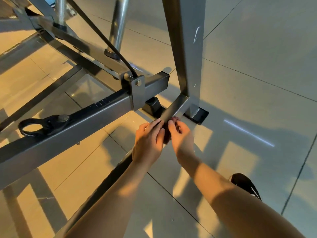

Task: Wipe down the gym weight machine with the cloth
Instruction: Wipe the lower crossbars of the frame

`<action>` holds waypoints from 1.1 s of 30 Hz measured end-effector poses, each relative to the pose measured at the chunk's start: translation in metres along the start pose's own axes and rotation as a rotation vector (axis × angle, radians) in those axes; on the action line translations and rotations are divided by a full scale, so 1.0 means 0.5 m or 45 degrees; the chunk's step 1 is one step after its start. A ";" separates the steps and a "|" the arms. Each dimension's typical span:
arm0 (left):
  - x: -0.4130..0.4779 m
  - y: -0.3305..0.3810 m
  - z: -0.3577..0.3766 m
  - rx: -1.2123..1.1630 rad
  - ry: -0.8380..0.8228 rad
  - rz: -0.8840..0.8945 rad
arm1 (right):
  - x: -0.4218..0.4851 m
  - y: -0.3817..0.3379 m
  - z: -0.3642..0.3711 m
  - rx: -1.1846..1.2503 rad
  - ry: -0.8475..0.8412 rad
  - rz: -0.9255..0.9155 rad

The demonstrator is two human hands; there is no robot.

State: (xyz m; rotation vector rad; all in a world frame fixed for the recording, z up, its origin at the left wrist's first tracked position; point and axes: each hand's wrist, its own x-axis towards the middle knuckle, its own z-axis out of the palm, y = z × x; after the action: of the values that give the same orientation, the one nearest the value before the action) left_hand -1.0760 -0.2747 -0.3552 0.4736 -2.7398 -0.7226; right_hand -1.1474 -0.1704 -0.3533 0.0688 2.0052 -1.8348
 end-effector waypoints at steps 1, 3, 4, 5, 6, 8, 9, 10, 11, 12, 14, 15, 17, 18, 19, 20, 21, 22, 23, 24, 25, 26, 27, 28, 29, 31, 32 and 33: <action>-0.001 -0.002 0.000 0.011 0.010 0.010 | 0.018 -0.005 -0.003 -0.036 0.072 -0.010; 0.000 -0.001 0.003 0.031 0.031 0.028 | 0.070 -0.013 -0.008 0.008 0.208 0.069; 0.000 0.000 0.004 0.036 0.040 0.031 | 0.087 -0.021 -0.007 0.076 0.263 0.095; -0.001 0.002 0.003 0.040 0.051 0.035 | 0.091 -0.023 0.001 0.123 0.299 0.117; 0.000 0.003 0.002 0.041 0.056 0.039 | 0.084 -0.025 0.014 0.145 0.329 0.125; 0.000 0.003 0.000 0.034 0.048 0.037 | 0.044 -0.015 0.035 0.145 0.314 0.106; 0.000 0.003 -0.001 0.029 0.034 0.028 | 0.015 -0.012 0.039 0.142 0.274 0.070; 0.001 0.003 -0.001 0.018 0.017 0.007 | -0.011 -0.011 0.039 0.124 0.216 0.032; 0.001 0.002 -0.001 0.004 -0.002 -0.020 | -0.027 -0.007 0.035 0.089 0.146 -0.008; 0.002 0.002 -0.001 -0.007 -0.012 -0.035 | -0.030 -0.006 0.029 0.047 0.098 -0.045; 0.001 -0.001 -0.001 -0.016 -0.004 -0.031 | 0.002 -0.013 0.013 -0.042 0.128 -0.074; 0.000 -0.003 0.000 -0.019 0.003 -0.023 | 0.033 -0.017 0.003 -0.059 0.169 -0.062; 0.000 -0.004 0.002 -0.009 0.019 0.000 | 0.095 -0.033 -0.019 0.075 0.231 0.031; 0.001 -0.003 0.003 -0.002 0.026 0.009 | 0.120 -0.034 -0.027 0.135 0.240 0.106; 0.001 -0.002 0.003 -0.004 0.028 0.008 | 0.135 -0.032 -0.032 0.158 0.237 0.149; 0.002 -0.001 0.003 -0.011 0.030 0.004 | 0.137 -0.029 -0.032 0.154 0.233 0.165; 0.002 -0.001 0.001 -0.016 0.035 0.007 | 0.127 -0.025 -0.024 0.120 0.233 0.149; 0.002 0.000 0.000 -0.012 0.042 0.013 | 0.100 -0.025 -0.016 0.074 0.218 0.104; 0.002 0.000 -0.001 -0.006 0.045 0.018 | 0.068 -0.020 -0.007 0.029 0.179 0.045; 0.003 0.000 -0.001 -0.004 0.040 0.019 | 0.034 -0.015 -0.001 0.004 0.128 -0.012; 0.002 0.000 -0.002 -0.007 0.033 0.013 | 0.006 -0.014 0.001 -0.005 0.080 -0.057; 0.002 0.000 -0.003 -0.013 0.026 0.006 | -0.013 -0.015 0.002 -0.019 0.056 -0.099; 0.002 -0.001 -0.002 -0.019 0.026 -0.001 | -0.015 -0.018 -0.002 -0.065 0.061 -0.121; 0.003 -0.002 -0.002 -0.021 0.033 -0.007 | 0.001 -0.022 -0.008 -0.102 0.089 -0.131; 0.004 -0.002 -0.001 -0.018 0.041 -0.008 | 0.032 -0.024 -0.015 -0.064 0.133 -0.086; 0.003 -0.001 0.000 -0.015 0.053 -0.001 | 0.105 -0.020 -0.021 0.100 0.183 0.121; 0.002 0.000 0.000 -0.020 0.054 0.002 | 0.132 -0.010 -0.022 0.114 0.210 0.169; 0.002 0.000 0.000 -0.025 0.055 0.006 | 0.152 0.017 -0.018 0.066 0.214 0.154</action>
State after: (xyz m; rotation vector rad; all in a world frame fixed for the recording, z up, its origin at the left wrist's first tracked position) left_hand -1.0770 -0.2748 -0.3549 0.4732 -2.6904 -0.7288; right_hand -1.2165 -0.1787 -0.3866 0.3628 2.0148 -1.8574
